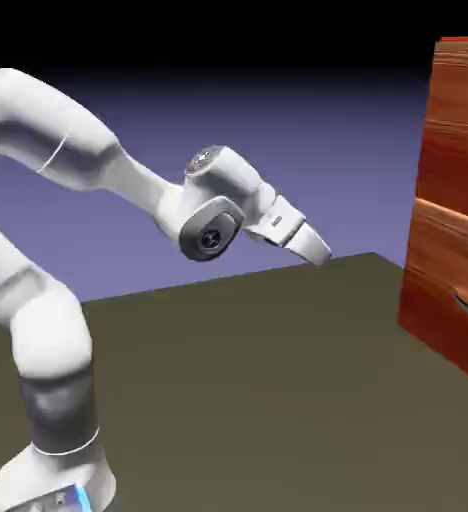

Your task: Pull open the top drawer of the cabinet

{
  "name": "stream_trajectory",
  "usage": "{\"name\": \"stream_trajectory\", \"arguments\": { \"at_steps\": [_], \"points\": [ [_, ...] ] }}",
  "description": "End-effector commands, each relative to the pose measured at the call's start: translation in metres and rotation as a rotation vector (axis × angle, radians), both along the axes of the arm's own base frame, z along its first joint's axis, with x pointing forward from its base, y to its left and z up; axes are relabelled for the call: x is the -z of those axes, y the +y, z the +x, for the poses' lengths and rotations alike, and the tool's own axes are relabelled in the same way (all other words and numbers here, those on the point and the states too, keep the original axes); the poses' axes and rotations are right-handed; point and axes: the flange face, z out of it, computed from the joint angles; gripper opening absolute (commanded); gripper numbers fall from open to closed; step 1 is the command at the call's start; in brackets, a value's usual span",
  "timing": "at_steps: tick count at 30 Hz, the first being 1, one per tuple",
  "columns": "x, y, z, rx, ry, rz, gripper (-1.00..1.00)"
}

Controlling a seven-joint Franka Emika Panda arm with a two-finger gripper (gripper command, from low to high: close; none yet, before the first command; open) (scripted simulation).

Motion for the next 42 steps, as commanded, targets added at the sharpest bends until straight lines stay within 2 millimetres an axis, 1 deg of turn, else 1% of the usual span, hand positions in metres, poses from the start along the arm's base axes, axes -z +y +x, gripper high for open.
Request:
{"name": "stream_trajectory", "arguments": {
  "at_steps": [1, 4, 7, 12, 15, 18, 23, 28, 32, 37, 42],
  "points": [
    [-0.014, -0.005, 0.003, 0.034, -0.028, 0.015, 0.00],
    [-0.056, -0.018, 0.010, 0.130, -0.113, 0.062, 0.00],
    [-0.097, -0.027, 0.013, 0.213, -0.197, 0.109, 0.00],
    [-0.159, -0.032, 0.015, 0.323, -0.335, 0.188, 0.00],
    [-0.191, -0.030, 0.016, 0.374, -0.413, 0.236, 0.00],
    [-0.220, -0.024, 0.018, 0.412, -0.485, 0.285, 0.00],
    [-0.258, -0.006, 0.026, 0.453, -0.591, 0.367, 0.00],
    [-0.282, 0.016, 0.044, 0.471, -0.673, 0.453, 0.00],
    [-0.291, 0.034, 0.065, 0.473, -0.720, 0.527, 0.00],
    [-0.289, 0.054, 0.100, 0.469, -0.751, 0.627, 0.00],
    [-0.274, 0.066, 0.144, 0.464, -0.756, 0.741, 0.00]
  ]
}}
